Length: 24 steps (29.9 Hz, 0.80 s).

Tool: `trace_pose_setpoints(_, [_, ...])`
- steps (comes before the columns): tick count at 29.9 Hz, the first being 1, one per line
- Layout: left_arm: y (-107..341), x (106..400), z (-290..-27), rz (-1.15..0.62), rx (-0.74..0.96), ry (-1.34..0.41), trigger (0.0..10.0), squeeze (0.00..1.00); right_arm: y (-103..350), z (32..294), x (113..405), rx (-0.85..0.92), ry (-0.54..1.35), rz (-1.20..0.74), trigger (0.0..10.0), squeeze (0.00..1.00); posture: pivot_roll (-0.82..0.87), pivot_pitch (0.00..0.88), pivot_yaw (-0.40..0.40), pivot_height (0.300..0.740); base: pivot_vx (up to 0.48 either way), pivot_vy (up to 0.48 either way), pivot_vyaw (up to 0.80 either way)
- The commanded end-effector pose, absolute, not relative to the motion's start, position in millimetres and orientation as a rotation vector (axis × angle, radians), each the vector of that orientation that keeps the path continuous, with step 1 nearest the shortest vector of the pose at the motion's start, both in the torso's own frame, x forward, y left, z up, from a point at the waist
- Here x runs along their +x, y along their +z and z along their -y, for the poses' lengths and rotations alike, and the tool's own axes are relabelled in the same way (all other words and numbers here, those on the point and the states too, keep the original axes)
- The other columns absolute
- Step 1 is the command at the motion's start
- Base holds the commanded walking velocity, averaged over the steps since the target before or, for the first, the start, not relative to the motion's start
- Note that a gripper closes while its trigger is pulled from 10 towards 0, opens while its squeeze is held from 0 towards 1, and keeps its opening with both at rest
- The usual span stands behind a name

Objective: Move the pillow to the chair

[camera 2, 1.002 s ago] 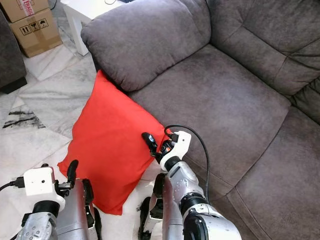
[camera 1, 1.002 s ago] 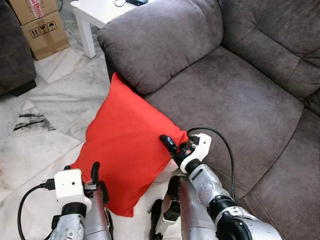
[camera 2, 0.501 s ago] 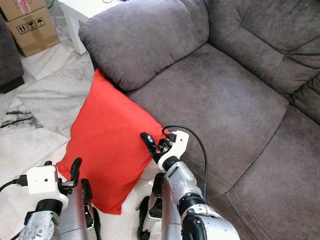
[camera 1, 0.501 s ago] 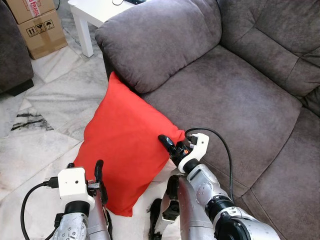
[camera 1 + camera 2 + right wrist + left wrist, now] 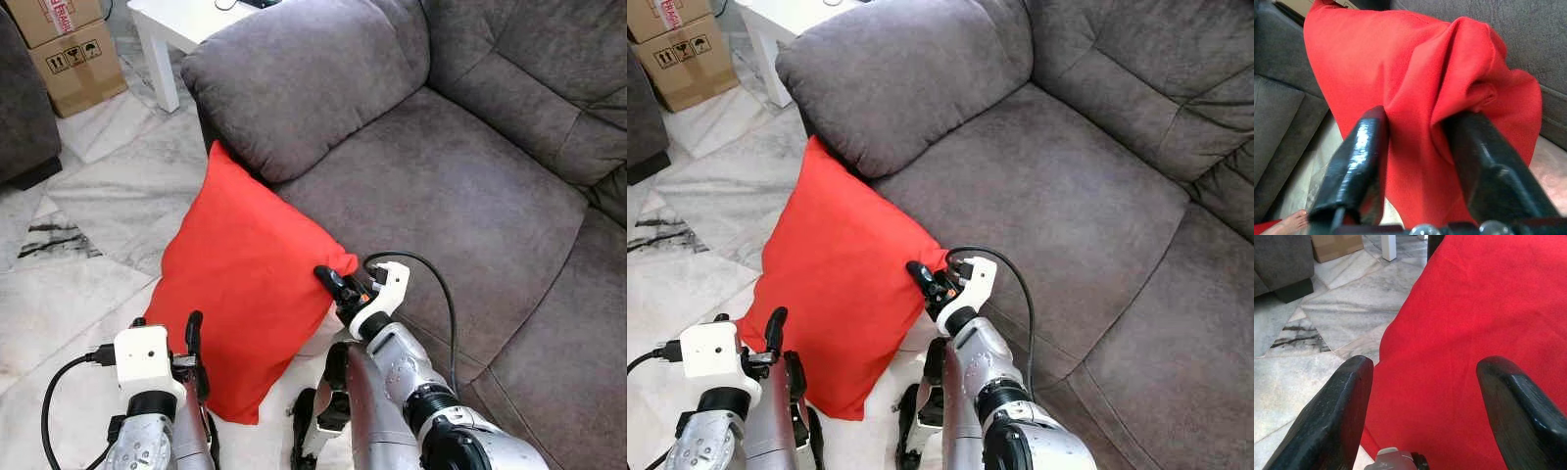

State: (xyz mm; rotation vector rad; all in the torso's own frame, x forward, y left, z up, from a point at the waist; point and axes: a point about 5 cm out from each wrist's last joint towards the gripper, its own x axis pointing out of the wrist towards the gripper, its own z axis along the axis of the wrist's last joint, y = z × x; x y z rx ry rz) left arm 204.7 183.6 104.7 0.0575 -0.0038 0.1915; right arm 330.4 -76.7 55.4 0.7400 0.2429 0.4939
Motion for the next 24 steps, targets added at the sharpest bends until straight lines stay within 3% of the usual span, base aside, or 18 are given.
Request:
trace_pose_setpoints(1, [99.5, 202.4, -180.4, -0.025, 0.063, 0.192, 10.0, 0.00, 48.1, 81.9, 325.5, 0.755, 0.476, -0.259, 0.0, 0.00, 0.19, 0.351, -0.233, 0.578, 0.000, 0.000, 0.00])
trace_pose_setpoints(16, [99.3, 208.3, -183.6, -0.017, 0.065, 0.195, 10.0, 0.00, 47.6, 82.2, 326.1, 0.737, 0.467, -0.269, 0.0, 0.00, 0.20, 0.322, -0.229, 0.578, 0.000, 0.000, 0.00])
trace_pose_setpoints(24, [99.3, 217.6, -190.6, -0.006, 0.078, 0.199, 10.0, 0.00, 48.0, 82.7, 326.4, 0.747, 0.463, -0.261, 0.0, 0.00, 0.22, 0.257, -0.211, 0.578, 0.000, 0.000, 0.00])
